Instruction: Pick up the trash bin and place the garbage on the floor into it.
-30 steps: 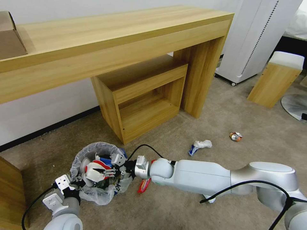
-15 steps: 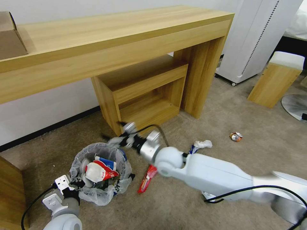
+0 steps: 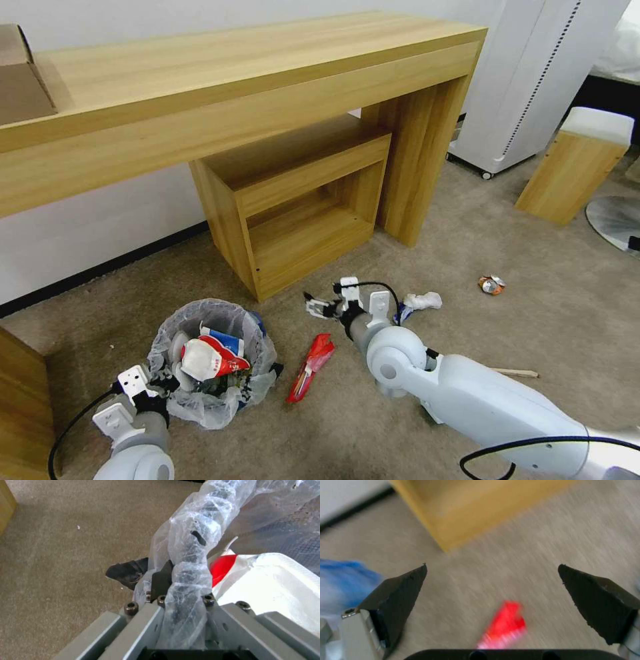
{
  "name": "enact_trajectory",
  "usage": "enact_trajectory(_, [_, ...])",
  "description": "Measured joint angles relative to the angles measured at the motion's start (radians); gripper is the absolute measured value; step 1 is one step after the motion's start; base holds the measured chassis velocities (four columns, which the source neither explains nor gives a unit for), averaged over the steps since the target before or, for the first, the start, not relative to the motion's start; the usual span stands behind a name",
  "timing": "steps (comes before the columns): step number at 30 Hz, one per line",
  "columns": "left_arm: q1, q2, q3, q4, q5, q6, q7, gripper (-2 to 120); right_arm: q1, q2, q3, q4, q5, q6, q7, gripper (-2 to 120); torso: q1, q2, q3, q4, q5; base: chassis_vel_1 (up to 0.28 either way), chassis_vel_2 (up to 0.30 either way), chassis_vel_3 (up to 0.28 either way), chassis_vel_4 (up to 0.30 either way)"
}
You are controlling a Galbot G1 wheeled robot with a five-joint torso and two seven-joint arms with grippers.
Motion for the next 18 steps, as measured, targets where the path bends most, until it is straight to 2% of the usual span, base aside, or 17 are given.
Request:
enact_trajectory(4, [0.000,-0.001,-0.001,0.004,0.002,0.000,0.000,0,-0.024,0.031,0.013,-0.056,0.034,-0.037,0.055,100,0.000,0.000,0.000,-0.0001,-0.0001,0.000,0.000,0.000,0.000])
enact_trajectory(7, [0.000,-0.006,0.001,0.008,0.007,-0.001,0.000,0,-0.043,0.096,0.017,-0.144,0.066,-0.058,0.099,100,0.000,0.000,0.000,-0.0001,-0.0003,0.000,0.000,0.000,0.000])
enact_trajectory(8, [0.000,-0.006,0.001,0.008,0.007,-0.001,0.000,0,-0.043,0.096,0.017,-0.144,0.066,-0.058,0.099,100,0.000,0.000,0.000,-0.0001,-0.0003,0.000,0.000,0.000,0.000])
enact_trajectory(10, [0.000,-0.009,0.001,0.009,0.010,-0.001,0.000,0,-0.047,0.154,0.002,-0.221,0.074,-0.061,0.113,100,0.000,0.000,0.000,0.0000,-0.0002,0.000,0.000,0.000,0.000])
enact_trajectory(12, [0.000,-0.009,0.001,0.009,0.010,-0.001,0.000,0,-0.047,0.158,0.000,-0.227,0.074,-0.061,0.114,100,0.000,0.000,0.000,0.0000,-0.0002,0.000,0.000,0.000,0.000])
enact_trajectory(14, [0.000,-0.010,0.000,0.010,0.010,-0.002,0.000,0,-0.039,0.237,-0.021,-0.326,0.075,-0.060,0.113,100,0.000,0.000,0.000,0.0001,-0.0001,0.000,0.000,0.000,0.000])
enact_trajectory(18, [0.000,-0.010,-0.005,0.010,0.010,-0.002,0.000,0,-0.027,0.287,-0.038,-0.396,0.068,-0.057,0.109,100,0.000,0.000,0.000,0.0001,-0.0002,0.000,0.000,0.000,0.000])
